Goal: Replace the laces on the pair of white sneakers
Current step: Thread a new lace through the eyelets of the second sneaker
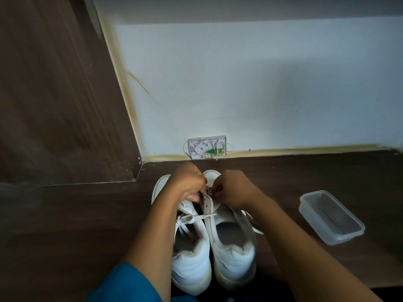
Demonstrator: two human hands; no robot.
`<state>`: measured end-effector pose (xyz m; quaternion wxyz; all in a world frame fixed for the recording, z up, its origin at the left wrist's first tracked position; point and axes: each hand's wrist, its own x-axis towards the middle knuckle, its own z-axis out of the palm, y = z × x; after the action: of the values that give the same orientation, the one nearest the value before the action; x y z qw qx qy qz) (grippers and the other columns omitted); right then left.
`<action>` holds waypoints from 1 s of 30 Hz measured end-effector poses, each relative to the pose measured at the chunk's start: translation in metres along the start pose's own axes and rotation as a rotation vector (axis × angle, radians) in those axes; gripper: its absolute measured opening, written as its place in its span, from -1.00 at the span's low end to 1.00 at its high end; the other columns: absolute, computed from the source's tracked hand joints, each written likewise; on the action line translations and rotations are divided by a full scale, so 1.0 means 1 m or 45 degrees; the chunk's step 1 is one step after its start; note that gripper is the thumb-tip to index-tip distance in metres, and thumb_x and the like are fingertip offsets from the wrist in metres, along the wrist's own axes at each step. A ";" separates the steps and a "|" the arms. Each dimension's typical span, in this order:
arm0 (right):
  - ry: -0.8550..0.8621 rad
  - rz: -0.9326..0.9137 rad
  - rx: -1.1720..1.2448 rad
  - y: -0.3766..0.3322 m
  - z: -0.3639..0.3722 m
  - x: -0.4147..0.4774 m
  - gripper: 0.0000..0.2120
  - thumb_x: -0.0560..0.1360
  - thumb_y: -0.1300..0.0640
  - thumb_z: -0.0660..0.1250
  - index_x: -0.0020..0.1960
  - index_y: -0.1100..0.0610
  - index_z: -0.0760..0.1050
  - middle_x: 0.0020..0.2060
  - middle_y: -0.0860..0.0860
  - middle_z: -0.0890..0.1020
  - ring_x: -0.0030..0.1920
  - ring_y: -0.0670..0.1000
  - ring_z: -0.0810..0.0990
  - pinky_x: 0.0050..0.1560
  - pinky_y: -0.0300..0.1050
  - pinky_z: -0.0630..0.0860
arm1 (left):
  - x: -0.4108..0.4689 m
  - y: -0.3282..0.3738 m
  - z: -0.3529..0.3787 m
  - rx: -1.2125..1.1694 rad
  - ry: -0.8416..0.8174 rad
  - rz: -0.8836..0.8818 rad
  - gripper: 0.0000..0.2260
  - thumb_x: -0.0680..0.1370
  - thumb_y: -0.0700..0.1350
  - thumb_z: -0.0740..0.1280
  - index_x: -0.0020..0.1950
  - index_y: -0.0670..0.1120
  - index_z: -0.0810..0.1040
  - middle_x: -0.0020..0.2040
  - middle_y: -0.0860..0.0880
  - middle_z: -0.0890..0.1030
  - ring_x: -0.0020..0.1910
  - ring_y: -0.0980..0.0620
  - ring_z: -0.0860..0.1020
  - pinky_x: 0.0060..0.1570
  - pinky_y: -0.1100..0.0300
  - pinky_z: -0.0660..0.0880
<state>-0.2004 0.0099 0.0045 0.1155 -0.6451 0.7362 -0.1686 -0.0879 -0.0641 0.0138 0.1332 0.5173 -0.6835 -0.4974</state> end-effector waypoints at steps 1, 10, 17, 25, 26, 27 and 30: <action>0.010 -0.045 -0.038 -0.002 0.000 -0.002 -0.89 0.46 0.20 0.31 -0.22 0.20 0.53 -0.37 0.02 0.54 -0.21 0.08 0.49 -0.36 -0.29 0.24 | 0.000 0.000 0.000 0.003 -0.002 -0.003 -0.79 0.44 -0.46 0.29 -0.26 -0.16 0.50 -0.23 -0.17 0.54 -0.33 -0.09 0.58 -0.43 0.18 0.59; 0.021 -0.250 -0.291 -0.009 0.000 0.000 -0.79 0.53 0.17 0.21 0.04 0.23 0.56 0.01 0.17 0.59 0.03 0.19 0.56 -0.18 -0.12 0.32 | 0.003 -0.001 0.000 -0.034 -0.032 -0.014 -0.80 0.42 -0.49 0.24 -0.22 -0.22 0.51 -0.17 -0.31 0.59 -0.26 -0.23 0.64 -0.31 0.02 0.63; 0.099 -0.139 -0.298 -0.009 0.006 0.000 -0.81 0.54 0.18 0.17 0.04 0.22 0.51 -0.02 0.20 0.58 0.00 0.24 0.56 -0.19 -0.11 0.31 | 0.001 0.001 0.000 -0.053 -0.056 -0.010 -0.81 0.45 -0.48 0.22 -0.22 -0.22 0.51 -0.27 -0.25 0.58 -0.35 -0.15 0.62 -0.38 0.05 0.62; 0.081 -0.133 -0.235 -0.008 0.002 -0.003 -0.82 0.50 0.22 0.22 0.02 0.23 0.56 -0.03 0.22 0.60 0.00 0.24 0.56 -0.21 -0.17 0.30 | 0.001 -0.003 -0.002 -0.123 -0.109 -0.017 -0.74 0.43 -0.55 0.17 -0.20 -0.22 0.48 -0.26 -0.26 0.55 -0.31 -0.18 0.62 -0.35 0.05 0.62; 0.067 -0.170 -0.195 -0.006 0.001 -0.003 -0.83 0.49 0.22 0.25 -0.02 0.22 0.59 -0.07 0.21 0.62 -0.04 0.23 0.57 -0.29 -0.21 0.27 | 0.000 -0.004 -0.003 -0.122 -0.112 -0.014 -0.73 0.41 -0.56 0.20 -0.21 -0.21 0.49 -0.24 -0.24 0.55 -0.28 -0.18 0.62 -0.35 0.06 0.61; 0.051 -0.193 -0.163 -0.004 -0.001 -0.003 -0.84 0.47 0.22 0.27 -0.05 0.22 0.61 -0.11 0.20 0.63 -0.08 0.21 0.58 -0.35 -0.21 0.25 | 0.000 -0.004 -0.004 -0.121 -0.120 -0.010 -0.74 0.40 -0.57 0.24 -0.22 -0.21 0.50 -0.22 -0.21 0.55 -0.25 -0.18 0.62 -0.34 0.07 0.61; 0.027 -0.159 -0.137 -0.003 0.000 0.000 -0.84 0.47 0.19 0.27 -0.05 0.20 0.60 -0.13 0.18 0.64 -0.08 0.21 0.59 -0.28 -0.20 0.31 | -0.001 -0.004 -0.004 -0.124 -0.151 0.000 -0.74 0.38 -0.57 0.27 -0.23 -0.22 0.52 -0.19 -0.20 0.55 -0.19 -0.19 0.61 -0.28 0.06 0.62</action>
<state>-0.1973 0.0097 0.0054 0.0622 -0.6931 0.7039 -0.1422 -0.0822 -0.0652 0.0130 0.1176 0.4798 -0.6651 -0.5600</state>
